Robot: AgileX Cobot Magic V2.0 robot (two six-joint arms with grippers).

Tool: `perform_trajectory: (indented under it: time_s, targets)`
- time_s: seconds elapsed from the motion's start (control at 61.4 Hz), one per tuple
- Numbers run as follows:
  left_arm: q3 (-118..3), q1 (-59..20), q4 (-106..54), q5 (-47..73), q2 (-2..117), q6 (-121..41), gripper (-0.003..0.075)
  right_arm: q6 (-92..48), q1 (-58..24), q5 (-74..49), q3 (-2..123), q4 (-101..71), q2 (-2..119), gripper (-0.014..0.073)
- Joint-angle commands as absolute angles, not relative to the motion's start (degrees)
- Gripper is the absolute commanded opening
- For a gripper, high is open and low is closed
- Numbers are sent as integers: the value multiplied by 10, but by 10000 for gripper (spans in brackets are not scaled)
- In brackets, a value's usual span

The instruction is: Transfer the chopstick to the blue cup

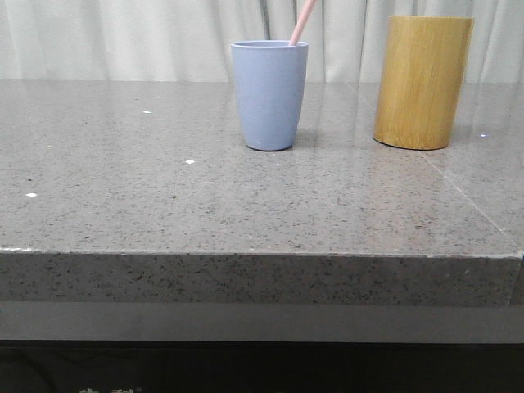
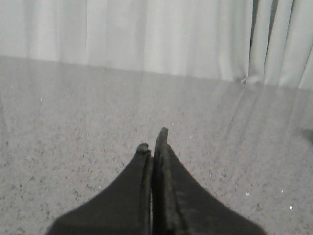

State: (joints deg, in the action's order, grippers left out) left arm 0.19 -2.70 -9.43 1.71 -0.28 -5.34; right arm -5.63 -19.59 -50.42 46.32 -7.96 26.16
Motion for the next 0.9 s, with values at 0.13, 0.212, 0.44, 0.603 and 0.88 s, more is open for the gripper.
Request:
perform_trajectory:
  time_s: [0.13,0.212,0.44,0.603,0.88]
  targets:
    - [8,-27,-100,-30,-17,-54,-19,-56,-194,-461,476,-78,266,-118]
    - [8,-29,-100,-31,-16,-54,-19,-56,-194,-460,476,-78,266,-118]
    - [8,-29,-100,-34,-16,-54,-19,-56,-194,-461,476,-78,266,-118]
    - [8,-29,-71,-34,-16,-21,-19,-56,-194,-461,476,-78,266,-118]
    - [8,-29,-61,-34,-16,-10,-19,-56,-194,-461,476,-78,266,-118]
